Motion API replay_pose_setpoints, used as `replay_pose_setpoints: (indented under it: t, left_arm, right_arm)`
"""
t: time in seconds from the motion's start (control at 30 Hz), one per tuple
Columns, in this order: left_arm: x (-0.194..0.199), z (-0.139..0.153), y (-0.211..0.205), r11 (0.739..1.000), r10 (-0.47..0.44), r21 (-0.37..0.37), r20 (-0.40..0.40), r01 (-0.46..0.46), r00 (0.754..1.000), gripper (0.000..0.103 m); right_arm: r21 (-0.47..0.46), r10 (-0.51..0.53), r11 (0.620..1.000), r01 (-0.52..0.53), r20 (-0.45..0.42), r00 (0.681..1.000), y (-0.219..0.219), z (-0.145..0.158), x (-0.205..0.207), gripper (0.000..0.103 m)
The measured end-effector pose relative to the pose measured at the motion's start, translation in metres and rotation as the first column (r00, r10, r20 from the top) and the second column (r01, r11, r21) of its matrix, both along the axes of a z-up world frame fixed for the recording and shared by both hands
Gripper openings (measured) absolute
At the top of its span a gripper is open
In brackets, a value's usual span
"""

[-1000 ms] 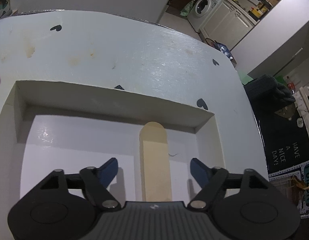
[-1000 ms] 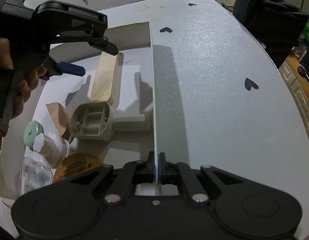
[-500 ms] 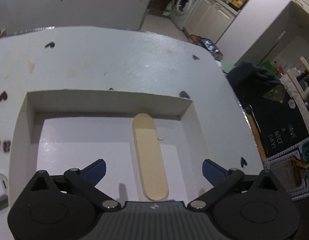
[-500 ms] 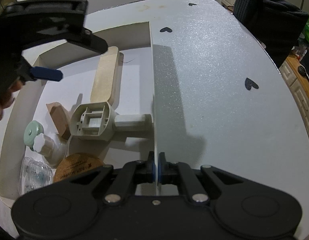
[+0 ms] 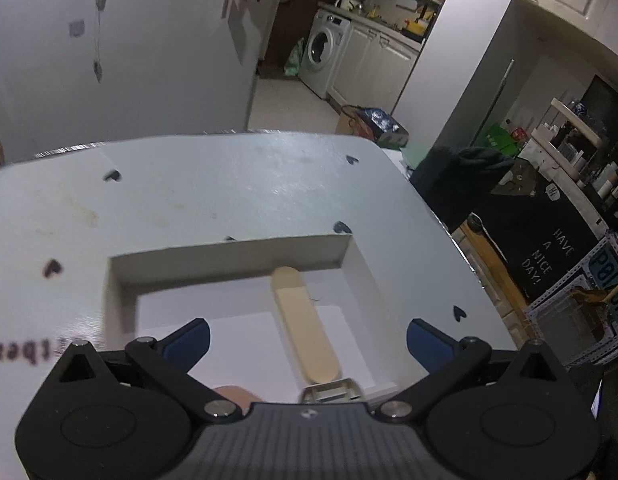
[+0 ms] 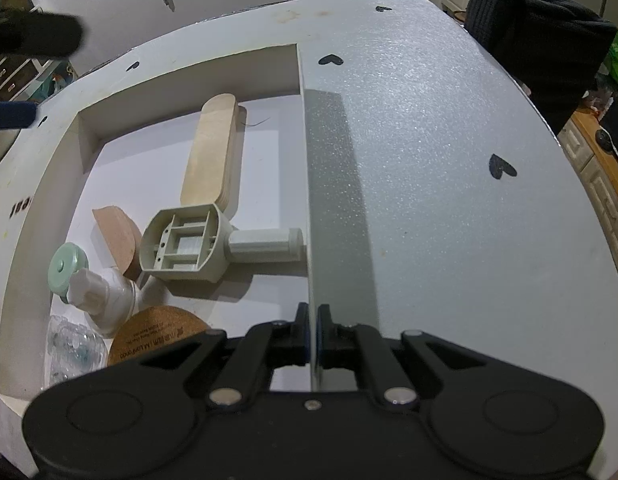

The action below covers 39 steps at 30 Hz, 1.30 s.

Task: Organize rigid objects
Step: 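Move the left tool to the white USB charger and close on it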

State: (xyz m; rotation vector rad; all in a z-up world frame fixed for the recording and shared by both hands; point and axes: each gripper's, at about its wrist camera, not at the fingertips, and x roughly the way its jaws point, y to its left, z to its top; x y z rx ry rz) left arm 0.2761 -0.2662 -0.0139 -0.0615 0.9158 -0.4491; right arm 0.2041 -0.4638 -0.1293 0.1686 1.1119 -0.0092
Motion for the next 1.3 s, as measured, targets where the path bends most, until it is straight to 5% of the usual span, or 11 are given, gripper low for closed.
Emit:
replay_pose_setpoints:
  t: [0.6, 1.1, 1.17, 1.3]
  left_arm:
    - [-0.027, -0.012, 0.105, 0.976, 0.184, 0.099, 0.115, -0.196, 0.976, 0.103]
    - [-0.043, -0.086, 0.148, 0.952, 0.198, 0.215, 0.107, -0.217, 0.974, 0.103]
    - [-0.044, -0.094, 0.157, 0.958, 0.208, 0.172, 0.125, -0.227, 0.970, 0.103]
    - [-0.038, -0.106, 0.171, 0.941, 0.254, 0.201, 0.107, -0.272, 0.961, 0.103]
  right_arm:
    - [-0.006, -0.010, 1.000, 0.010, -0.005, 1.000, 0.000, -0.001, 0.000, 0.004]
    - [-0.012, -0.016, 1.000, 0.016, -0.009, 1.000, 0.000, 0.000, 0.000, 0.004]
    - [-0.012, -0.019, 1.000, 0.019, -0.011, 1.000, 0.000, 0.000, 0.001, 0.004]
    - [-0.012, -0.026, 1.000, 0.026, -0.013, 1.000, 0.000, 0.000, 0.000, 0.004]
